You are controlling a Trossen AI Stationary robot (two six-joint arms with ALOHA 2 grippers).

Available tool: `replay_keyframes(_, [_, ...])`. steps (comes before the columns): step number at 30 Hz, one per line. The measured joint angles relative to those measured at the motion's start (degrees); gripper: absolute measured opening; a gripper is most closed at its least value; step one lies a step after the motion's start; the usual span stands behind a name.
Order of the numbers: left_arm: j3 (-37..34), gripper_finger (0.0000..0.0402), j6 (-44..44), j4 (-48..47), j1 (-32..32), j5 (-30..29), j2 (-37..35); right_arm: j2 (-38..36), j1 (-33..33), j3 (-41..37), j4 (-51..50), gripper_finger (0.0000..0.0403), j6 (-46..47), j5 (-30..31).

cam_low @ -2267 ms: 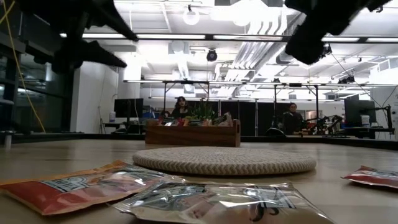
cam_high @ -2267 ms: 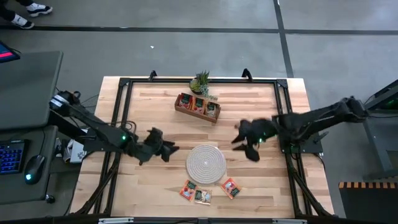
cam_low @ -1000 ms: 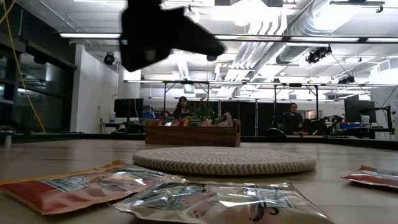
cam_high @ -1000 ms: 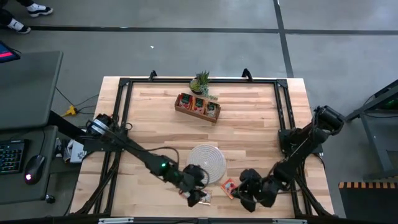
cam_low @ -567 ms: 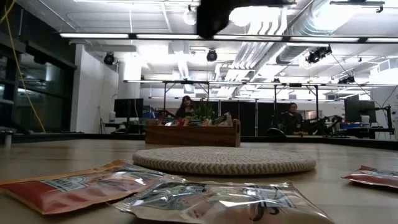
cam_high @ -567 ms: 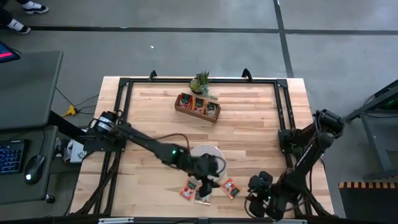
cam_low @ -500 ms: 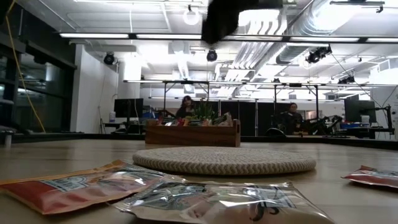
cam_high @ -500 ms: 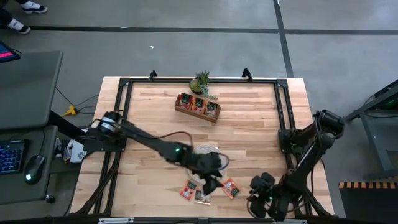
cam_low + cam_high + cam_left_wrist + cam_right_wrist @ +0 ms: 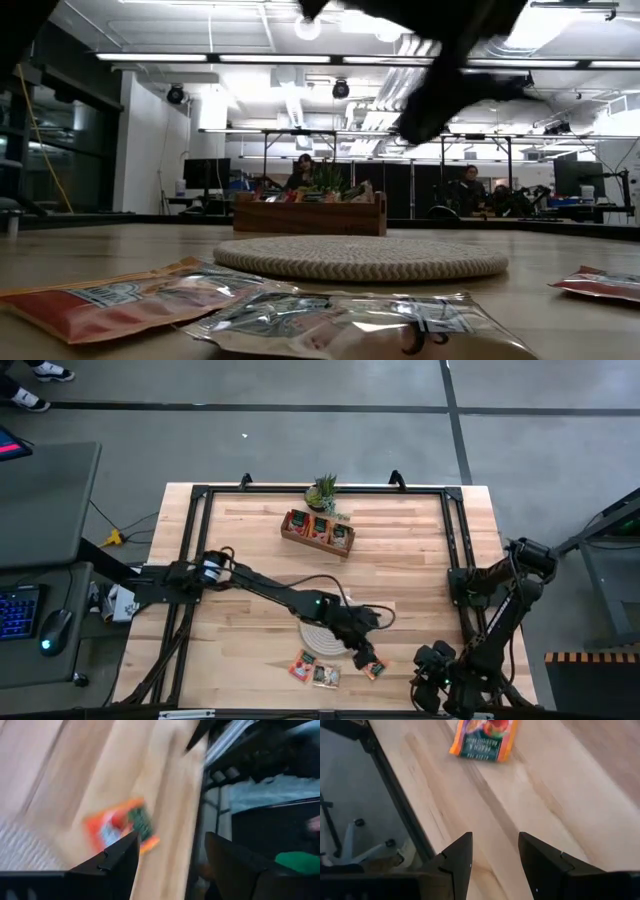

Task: Pick & Place Tea
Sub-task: Put the orange tea bag into the middle section of the wooden organizer

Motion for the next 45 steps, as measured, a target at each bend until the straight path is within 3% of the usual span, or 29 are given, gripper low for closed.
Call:
replay_keyframes(2, [3.61, 0.0222, -0.72, 3.74, -0.08, 0.45, 3.6, 0.0, 0.56, 0.0, -0.45, 0.0155, 0.03, 0.0])
replay_keyframes(5, [5.47, 0.0222, -1.46, -4.07, -0.66, 0.21, 5.46, 0.0, 0.8, 0.0, -0.64, 0.0155, 0.11, -0.13])
replay_keyframes(9, [8.88, 0.0221, -3.03, -2.22, -0.87, 2.19, 10.04, 0.0, 0.76, 0.0, -0.42, 0.0155, 0.13, -0.31])
replay_keyframes(11, [9.65, 0.0211, -2.28, -8.11, -0.93, 2.19, 10.58, 0.0, 0.76, 0.02, -0.04, 0.0155, 0.13, -0.39])
replay_keyframes(16, [12.28, 0.0135, 1.75, -9.68, -1.2, -0.4, 10.0, 0.0, 0.76, 0.07, 0.03, 0.0155, 0.13, -0.45])
replay_keyframes(22, [20.05, 0.0011, 12.9, -20.26, -1.39, -2.03, 10.46, -0.02, 0.76, 0.07, 0.1, 0.0155, 0.11, -0.51])
replay_keyframes(30, [21.57, 0.0001, 25.71, -24.01, -2.4, -5.05, 10.59, -0.02, 0.74, 0.07, 0.56, 0.0155, 0.08, -0.18])
replay_keyframes(45, [21.46, 0.0, 32.22, -24.6, -2.62, -8.8, 10.34, -0.04, -1.29, 0.07, 2.16, 0.0155, -1.14, 0.89])
